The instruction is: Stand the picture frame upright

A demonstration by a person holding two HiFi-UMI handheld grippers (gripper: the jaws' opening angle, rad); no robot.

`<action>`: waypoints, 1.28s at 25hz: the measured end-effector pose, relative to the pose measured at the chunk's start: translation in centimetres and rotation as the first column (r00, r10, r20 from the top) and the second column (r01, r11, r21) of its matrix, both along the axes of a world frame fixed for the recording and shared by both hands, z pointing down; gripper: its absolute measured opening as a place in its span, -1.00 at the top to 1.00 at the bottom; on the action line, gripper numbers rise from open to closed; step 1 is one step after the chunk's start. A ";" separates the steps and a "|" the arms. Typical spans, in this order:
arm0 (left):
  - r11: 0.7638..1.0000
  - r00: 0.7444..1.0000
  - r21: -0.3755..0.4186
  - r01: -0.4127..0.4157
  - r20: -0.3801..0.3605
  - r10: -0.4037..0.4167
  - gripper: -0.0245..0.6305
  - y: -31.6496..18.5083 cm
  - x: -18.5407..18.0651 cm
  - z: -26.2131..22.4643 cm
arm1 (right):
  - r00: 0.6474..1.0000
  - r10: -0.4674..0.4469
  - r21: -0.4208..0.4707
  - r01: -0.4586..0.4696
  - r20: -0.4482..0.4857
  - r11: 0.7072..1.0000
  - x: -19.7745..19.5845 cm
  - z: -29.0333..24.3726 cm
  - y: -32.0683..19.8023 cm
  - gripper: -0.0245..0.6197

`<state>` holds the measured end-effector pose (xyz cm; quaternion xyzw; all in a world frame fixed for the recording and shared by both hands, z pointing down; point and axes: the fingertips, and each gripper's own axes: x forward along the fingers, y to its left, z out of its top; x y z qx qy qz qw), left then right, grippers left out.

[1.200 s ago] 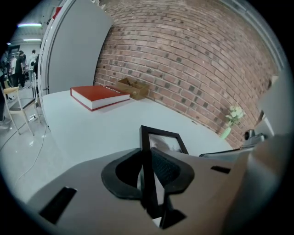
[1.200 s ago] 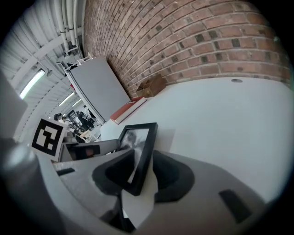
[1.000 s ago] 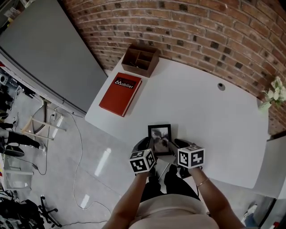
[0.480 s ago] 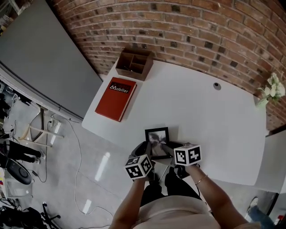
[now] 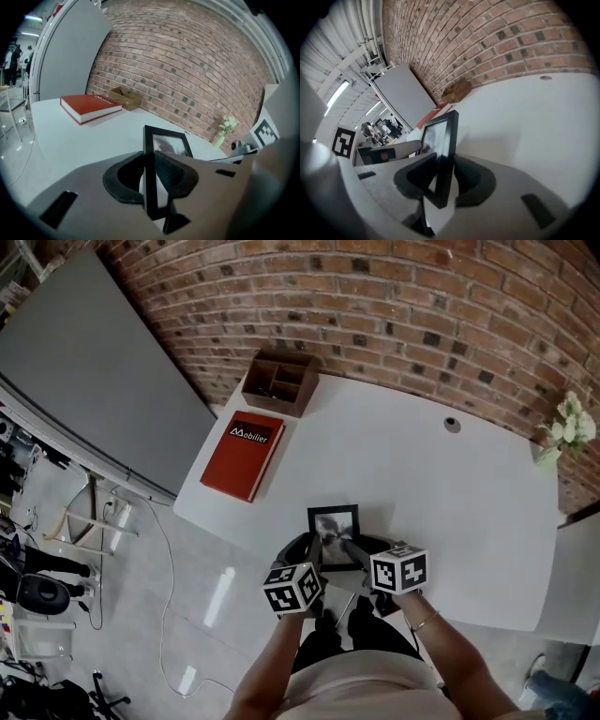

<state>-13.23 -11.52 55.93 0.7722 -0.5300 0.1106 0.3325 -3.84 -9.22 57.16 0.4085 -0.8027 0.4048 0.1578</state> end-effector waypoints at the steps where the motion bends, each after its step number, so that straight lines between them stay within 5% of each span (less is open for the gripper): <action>1: 1.000 1.000 0.008 -0.010 -0.001 0.010 0.72 -0.3 0.3 -0.5 | 1.000 0.006 0.017 -0.006 -0.001 1.000 0.3 -0.4 -0.3 0.55; 12: 0.983 0.991 0.126 -0.136 0.030 0.133 0.72 -4.5 7.6 -5.6 | 0.990 0.139 0.143 -0.139 0.012 0.980 7.3 -5.1 -3.6 0.57; 32: 0.884 0.929 0.292 -0.366 0.062 0.364 0.73 -13.8 21.8 -12.3 | 0.927 0.376 0.309 -0.359 0.006 0.880 20.6 -11.6 -11.1 0.57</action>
